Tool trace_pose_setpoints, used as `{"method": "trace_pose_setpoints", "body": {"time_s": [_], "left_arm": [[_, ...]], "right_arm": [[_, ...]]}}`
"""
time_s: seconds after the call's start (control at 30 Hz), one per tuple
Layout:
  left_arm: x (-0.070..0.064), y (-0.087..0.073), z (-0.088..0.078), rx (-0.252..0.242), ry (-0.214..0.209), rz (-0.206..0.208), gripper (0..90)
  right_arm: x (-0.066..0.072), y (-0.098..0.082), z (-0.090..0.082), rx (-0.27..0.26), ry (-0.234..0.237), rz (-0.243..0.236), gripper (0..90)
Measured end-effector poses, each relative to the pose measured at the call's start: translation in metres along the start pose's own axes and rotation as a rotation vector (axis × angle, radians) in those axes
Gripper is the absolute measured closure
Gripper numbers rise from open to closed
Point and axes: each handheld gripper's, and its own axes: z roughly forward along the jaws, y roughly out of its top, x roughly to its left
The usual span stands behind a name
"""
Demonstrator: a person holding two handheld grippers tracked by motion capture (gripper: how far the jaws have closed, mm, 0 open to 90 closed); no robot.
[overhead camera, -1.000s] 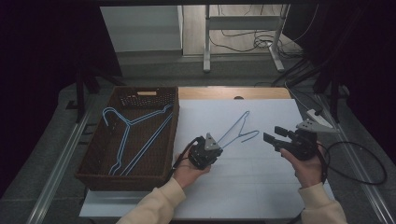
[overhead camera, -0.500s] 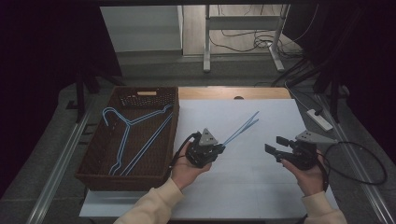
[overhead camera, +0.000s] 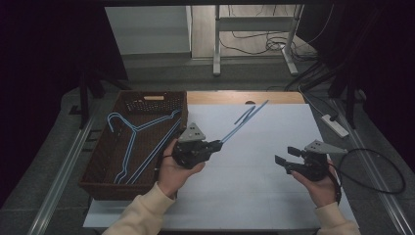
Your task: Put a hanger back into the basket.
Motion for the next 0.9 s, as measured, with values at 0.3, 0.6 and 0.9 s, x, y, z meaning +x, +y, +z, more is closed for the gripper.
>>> {"method": "trace_pose_setpoints", "body": {"time_s": [0.3,0.6,0.9], "left_arm": [[0.024,-0.003,-0.033,-0.037,0.031,-0.034,87.0],[0.045,-0.006,-0.066,-0.077,0.052,-0.055,87.0],[0.069,-0.017,-0.102,-0.105,0.099,-0.093,87.0]], "right_arm": [[0.001,-0.001,0.004,0.004,0.000,-0.010,33.6],[0.002,-0.003,0.005,0.013,-0.007,-0.022,33.3],[0.003,-0.005,0.008,0.030,-0.013,-0.032,32.8]]}}
